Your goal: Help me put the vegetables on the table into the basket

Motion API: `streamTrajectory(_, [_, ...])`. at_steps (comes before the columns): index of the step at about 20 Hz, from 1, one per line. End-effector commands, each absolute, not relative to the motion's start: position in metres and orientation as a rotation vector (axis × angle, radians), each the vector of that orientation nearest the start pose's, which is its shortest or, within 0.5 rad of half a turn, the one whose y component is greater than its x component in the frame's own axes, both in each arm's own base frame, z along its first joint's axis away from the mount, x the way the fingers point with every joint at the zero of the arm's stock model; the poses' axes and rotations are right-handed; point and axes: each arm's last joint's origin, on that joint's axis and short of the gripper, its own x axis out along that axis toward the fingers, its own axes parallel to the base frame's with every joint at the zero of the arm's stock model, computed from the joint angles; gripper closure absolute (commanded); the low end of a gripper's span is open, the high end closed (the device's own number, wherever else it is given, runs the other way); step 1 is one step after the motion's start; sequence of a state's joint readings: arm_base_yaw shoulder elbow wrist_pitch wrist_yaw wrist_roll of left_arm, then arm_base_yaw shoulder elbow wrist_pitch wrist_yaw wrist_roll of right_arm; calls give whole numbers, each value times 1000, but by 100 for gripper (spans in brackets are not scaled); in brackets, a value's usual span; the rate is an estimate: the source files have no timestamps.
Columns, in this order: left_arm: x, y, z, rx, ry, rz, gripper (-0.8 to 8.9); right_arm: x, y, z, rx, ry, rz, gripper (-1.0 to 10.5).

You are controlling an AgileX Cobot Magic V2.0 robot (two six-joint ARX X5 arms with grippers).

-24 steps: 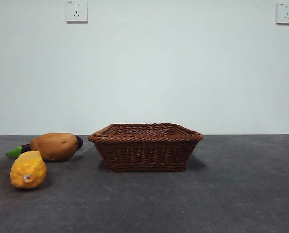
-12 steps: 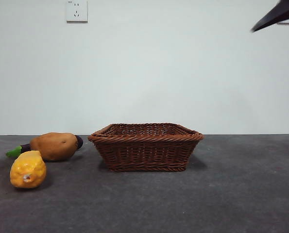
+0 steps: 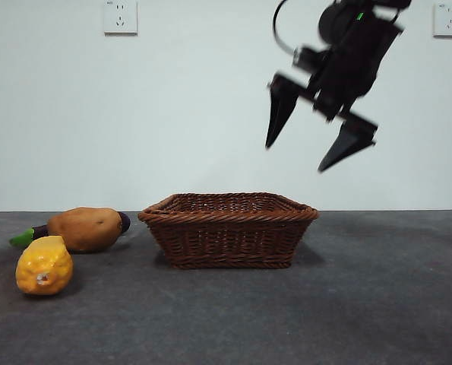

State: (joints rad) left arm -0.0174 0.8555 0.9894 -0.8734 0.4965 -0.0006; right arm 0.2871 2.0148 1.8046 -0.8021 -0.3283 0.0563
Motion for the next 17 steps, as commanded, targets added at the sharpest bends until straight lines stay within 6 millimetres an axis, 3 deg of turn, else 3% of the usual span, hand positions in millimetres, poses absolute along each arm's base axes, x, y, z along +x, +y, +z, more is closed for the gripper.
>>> streamTrajectory(1, [151, -17, 333, -178, 719, -493, 60, 426, 141, 248, 50, 1059, 513, 296])
streamTrajectory(3, [151, -17, 333, -178, 721, -493, 60, 432, 146, 230, 39, 1083, 501, 363])
streamTrajectory(8, [154, -17, 331, -181, 735, -492, 60, 440, 151, 200, 41, 1136, 477, 376])
streamTrajectory(11, [158, -17, 329, -185, 749, -491, 60, 442, 156, 191, 33, 1148, 479, 495])
streamTrajectory(14, [159, -17, 328, -186, 756, -490, 60, 439, 161, 187, 23, 1169, 483, 698])
streamTrajectory(17, [160, -17, 328, -187, 759, -490, 60, 438, 164, 178, 26, 1208, 478, 736])
